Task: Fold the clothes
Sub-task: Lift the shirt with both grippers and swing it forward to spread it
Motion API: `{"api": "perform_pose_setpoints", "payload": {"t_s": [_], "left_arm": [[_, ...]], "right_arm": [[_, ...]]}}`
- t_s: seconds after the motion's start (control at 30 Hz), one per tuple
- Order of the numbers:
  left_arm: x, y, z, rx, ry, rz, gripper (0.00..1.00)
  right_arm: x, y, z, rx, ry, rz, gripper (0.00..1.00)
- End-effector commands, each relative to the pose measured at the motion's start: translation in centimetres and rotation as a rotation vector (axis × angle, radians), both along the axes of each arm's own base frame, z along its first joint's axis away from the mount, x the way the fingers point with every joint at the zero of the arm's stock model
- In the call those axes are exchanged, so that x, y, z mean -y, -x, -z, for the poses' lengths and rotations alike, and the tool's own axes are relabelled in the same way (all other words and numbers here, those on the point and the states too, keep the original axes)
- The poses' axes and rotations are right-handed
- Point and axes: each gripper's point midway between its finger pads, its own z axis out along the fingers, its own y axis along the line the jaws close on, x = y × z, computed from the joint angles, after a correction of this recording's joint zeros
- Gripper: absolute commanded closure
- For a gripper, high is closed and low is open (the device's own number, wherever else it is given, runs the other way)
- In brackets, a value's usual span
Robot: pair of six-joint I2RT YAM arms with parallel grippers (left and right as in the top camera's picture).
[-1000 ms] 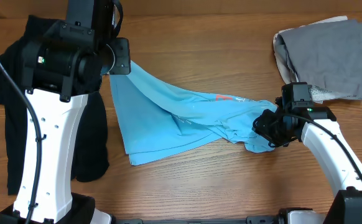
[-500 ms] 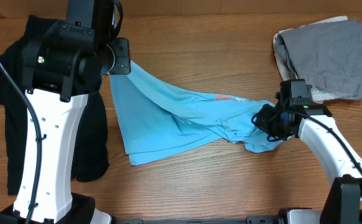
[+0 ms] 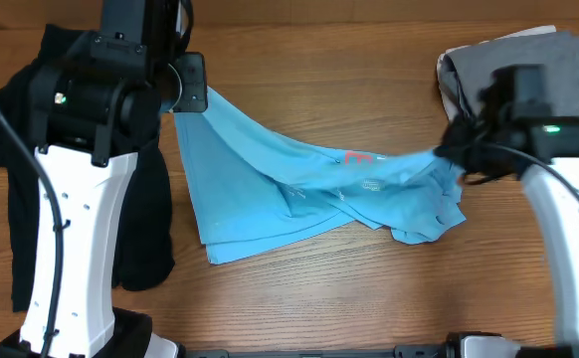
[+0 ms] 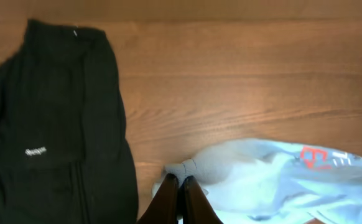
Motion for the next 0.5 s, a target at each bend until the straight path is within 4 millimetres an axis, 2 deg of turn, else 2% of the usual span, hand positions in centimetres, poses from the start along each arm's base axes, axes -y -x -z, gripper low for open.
{"api": "perform_pose_setpoints", "payload": {"t_s": [0.0,0.07,0.13,0.2,0.27,0.3,0.47], "left_arm": [[-2.1,2.3,-6.3,0.192,-0.023,-0.041,0.96],[-2.8,3.5,-8.5,0.261,-0.017,-0.058,0.96],[-3.8,5.6,-11.3,0.349,-0.007,-0.082,0.96],[-4.6,7.3,-13.1,0.411,0.000,-0.101,0.96],[-5.3,8.9,-14.5,0.461,0.006,-0.117,0.96],[-5.8,10.1,-15.5,0.495,0.012,-0.127,0.96],[-7.3,15.8,-18.9,0.640,0.064,-0.133,0.96]], "right_arm": [[3.4,0.8,-7.8,0.180,0.076,0.058,0.96],[4.7,1.8,-10.7,0.233,0.096,0.090,0.96],[6.6,3.7,-14.9,0.309,0.134,0.139,0.96],[7.6,5.2,-17.4,0.355,0.162,0.170,0.96],[8.3,6.7,-19.5,0.395,0.184,0.205,0.96],[8.6,8.3,-21.4,0.435,0.210,0.225,0.96],[8.7,13.3,-26.6,0.571,0.275,0.309,0.96]]}}
